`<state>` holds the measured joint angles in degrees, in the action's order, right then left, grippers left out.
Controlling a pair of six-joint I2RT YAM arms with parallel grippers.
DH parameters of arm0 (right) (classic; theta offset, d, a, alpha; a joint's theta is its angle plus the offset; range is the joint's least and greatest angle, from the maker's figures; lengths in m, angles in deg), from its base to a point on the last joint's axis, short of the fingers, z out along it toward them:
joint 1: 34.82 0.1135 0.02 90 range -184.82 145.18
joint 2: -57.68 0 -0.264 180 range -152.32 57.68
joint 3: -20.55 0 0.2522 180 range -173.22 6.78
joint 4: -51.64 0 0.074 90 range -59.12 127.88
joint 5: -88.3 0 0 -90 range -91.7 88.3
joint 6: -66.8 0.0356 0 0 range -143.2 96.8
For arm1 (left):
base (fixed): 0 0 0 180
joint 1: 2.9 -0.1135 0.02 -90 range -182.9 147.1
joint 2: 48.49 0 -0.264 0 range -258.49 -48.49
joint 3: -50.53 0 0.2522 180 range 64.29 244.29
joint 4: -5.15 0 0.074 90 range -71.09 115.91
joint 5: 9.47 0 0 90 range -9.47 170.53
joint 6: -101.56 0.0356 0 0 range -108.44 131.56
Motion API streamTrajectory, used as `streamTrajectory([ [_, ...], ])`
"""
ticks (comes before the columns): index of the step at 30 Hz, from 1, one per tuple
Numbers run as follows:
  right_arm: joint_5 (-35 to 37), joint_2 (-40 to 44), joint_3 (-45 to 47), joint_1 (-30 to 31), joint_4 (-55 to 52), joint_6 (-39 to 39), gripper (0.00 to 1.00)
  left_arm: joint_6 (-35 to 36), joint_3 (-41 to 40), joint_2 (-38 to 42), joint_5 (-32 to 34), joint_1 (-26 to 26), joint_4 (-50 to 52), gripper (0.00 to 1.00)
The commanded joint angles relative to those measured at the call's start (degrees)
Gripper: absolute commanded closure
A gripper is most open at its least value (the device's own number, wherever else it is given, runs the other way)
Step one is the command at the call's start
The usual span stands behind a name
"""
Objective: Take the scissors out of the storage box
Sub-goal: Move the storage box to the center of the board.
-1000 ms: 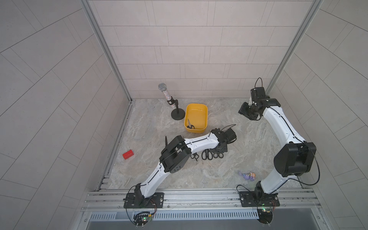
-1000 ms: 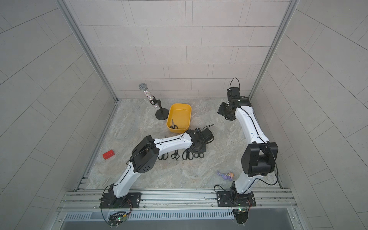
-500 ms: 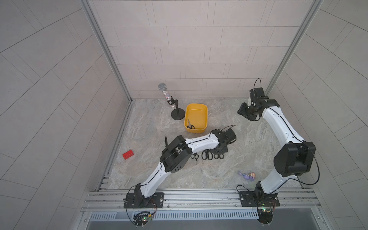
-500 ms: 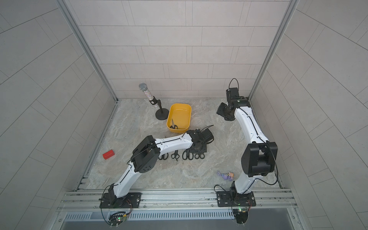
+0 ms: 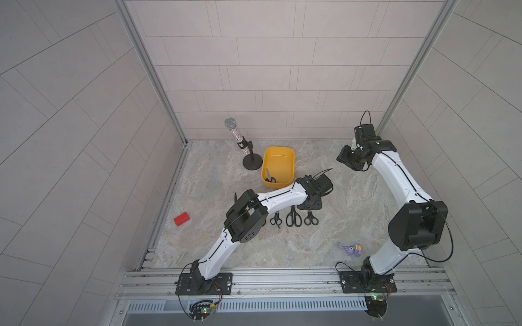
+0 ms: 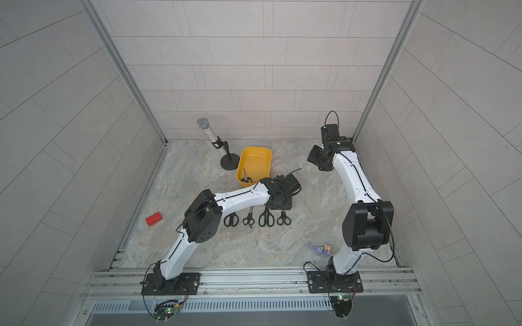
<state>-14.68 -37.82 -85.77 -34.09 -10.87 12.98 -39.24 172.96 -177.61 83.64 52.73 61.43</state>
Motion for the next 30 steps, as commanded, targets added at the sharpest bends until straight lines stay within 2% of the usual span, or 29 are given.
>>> streamTrajectory([
  [1, -0.62, -2.09, -3.31, 2.25, -1.42, -2.15, 0.49, 4.4, -0.31, 7.65, 5.41, -3.62, 2.28, 0.55],
  [6, -1.09, -9.06, -9.9, 9.44, -2.02, -2.23, 0.49, 9.0, -4.73, 15.15, 8.5, -11.27, 2.83, 0.55],
  [12, -0.45, -18.36, -17.23, 15.72, -1.02, 1.2, 0.49, 15.3, -10.17, 19.95, 12.25, -16.92, 1.33, 0.55],
  [20, 1.4, -30.57, -27.4, 19.45, -6.03, 1.78, 0.49, 15.93, -12.96, 19.8, 9.13, -23.17, -0.25, 0.55],
  [26, 2.15, -34.5, -29.25, 20.48, -7.22, 1.09, 0.5, 19.48, -11.71, 17.95, 8.08, -26.49, -0.52, 0.56],
  [30, 2.43, -35.77, -29.48, 20.81, -7.68, 0.78, 0.56, 21.13, -8.38, 15.27, 7.73, -26.62, 2.42, 0.57],
])
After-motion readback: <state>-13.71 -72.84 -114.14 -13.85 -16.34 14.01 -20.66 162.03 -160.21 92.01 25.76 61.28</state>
